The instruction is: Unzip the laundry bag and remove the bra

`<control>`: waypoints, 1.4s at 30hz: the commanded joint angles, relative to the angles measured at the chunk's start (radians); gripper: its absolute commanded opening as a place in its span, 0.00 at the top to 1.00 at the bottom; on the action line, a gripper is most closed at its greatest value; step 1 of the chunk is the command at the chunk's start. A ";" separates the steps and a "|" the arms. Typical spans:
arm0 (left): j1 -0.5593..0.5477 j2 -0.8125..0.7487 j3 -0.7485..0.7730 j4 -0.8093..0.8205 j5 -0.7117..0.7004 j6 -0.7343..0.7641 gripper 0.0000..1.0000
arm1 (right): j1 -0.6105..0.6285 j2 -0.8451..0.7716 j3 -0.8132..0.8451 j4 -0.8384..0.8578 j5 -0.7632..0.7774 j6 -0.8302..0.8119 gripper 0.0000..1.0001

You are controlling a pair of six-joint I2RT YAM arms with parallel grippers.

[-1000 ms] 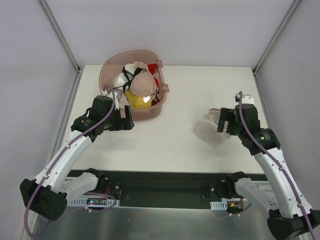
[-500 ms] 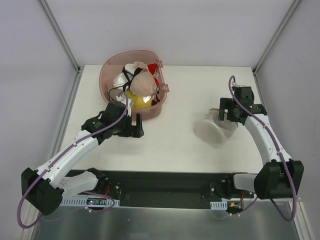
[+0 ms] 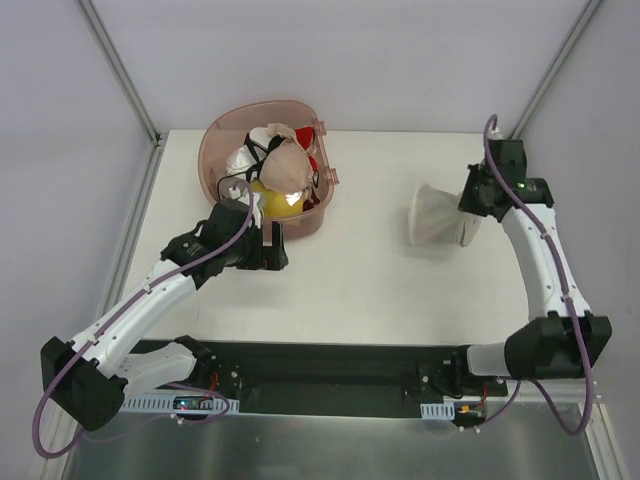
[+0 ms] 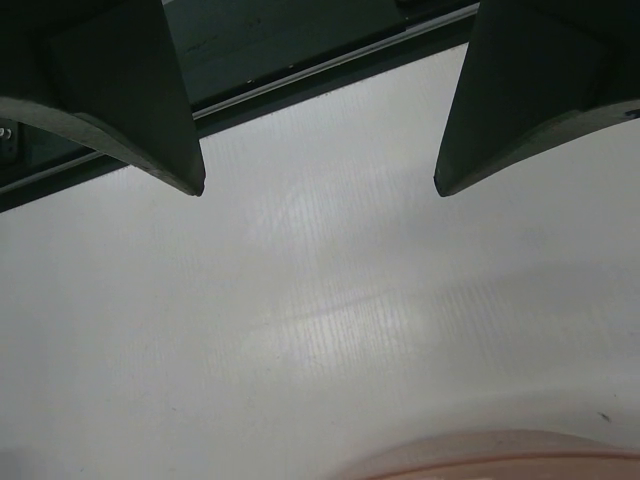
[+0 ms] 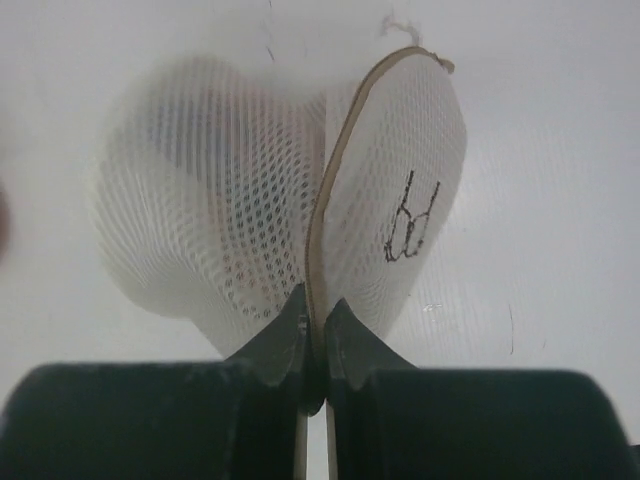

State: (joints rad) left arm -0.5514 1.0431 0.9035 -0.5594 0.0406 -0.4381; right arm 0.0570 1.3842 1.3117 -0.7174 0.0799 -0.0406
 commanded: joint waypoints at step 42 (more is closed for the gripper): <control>-0.114 0.169 0.212 0.018 0.082 -0.031 0.01 | 0.035 -0.533 -0.451 -0.119 0.206 0.439 0.35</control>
State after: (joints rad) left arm -0.6422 1.1812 1.0714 -0.5499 0.1051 -0.4969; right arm 0.1074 0.8234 0.9455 -0.8810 0.4026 0.4011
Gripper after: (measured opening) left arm 0.991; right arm 0.768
